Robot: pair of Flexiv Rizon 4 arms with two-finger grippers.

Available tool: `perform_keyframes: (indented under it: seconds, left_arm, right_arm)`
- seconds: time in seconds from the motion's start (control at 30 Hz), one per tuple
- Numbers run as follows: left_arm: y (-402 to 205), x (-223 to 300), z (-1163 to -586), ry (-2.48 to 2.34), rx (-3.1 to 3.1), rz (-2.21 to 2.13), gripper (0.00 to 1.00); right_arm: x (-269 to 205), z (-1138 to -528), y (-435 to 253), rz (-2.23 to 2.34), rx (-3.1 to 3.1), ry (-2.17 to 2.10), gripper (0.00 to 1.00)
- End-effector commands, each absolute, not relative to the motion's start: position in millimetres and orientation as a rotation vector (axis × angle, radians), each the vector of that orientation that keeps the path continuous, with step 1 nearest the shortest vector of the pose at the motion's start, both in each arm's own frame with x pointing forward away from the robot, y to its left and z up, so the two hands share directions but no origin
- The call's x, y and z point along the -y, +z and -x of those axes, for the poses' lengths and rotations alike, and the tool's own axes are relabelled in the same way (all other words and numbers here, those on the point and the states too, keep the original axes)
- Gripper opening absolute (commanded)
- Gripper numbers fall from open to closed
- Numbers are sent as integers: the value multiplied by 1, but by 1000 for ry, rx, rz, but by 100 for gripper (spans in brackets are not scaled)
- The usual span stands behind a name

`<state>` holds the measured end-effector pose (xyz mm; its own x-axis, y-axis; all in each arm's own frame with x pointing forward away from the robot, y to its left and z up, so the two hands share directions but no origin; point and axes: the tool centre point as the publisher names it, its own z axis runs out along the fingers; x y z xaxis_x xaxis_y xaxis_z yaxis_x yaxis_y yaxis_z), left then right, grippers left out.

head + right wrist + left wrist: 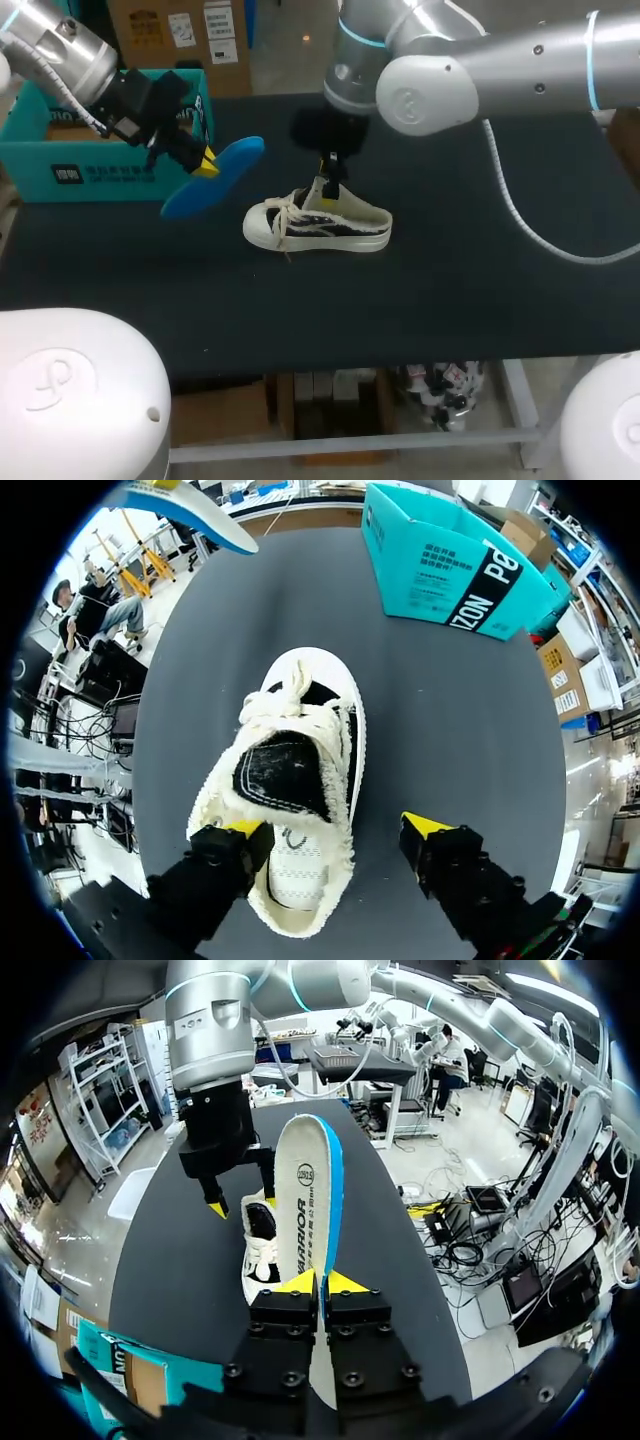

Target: Open the shoe tongue, take the insole out of the shoe, put the insole back into the shoe, and pack the shoe into the shoebox

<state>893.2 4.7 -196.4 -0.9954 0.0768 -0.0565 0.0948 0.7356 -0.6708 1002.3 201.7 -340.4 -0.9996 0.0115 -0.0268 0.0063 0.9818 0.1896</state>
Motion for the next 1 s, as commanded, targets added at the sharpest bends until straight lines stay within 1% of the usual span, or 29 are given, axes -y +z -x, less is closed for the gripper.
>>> perform_keyframes:
  seconds: [0.03,0.07,0.1,0.3,0.6,0.8,1.0]
  left_arm:
    - [-198,-10,-888,-1111,-2872,-102,0]
    - [-198,-11,-888,-1104,-2873,-93,0]
    - [-199,-12,-888,-1100,-2875,-88,0]
    - [-201,-14,-887,-1079,-2880,-69,0]
    - [-203,-11,-887,-1055,-2886,-124,0]
    - [-202,-3,-888,-1044,-2888,-225,0]
    - [-200,7,-895,-1029,-2884,-353,0]
  right_arm:
    - [-209,-1008,-348,-40,-3127,46,30]
    - [-209,-1009,-351,-51,-3130,28,5]
    - [-208,-1009,-353,-62,-3132,3,0]
    - [-204,-1010,-359,-135,-3121,-104,0]
    - [-196,-1002,-344,-243,-3078,-59,0]
    - [-188,-995,-339,-451,-3082,11,0]
    - [-176,-985,-336,-807,-3038,170,0]
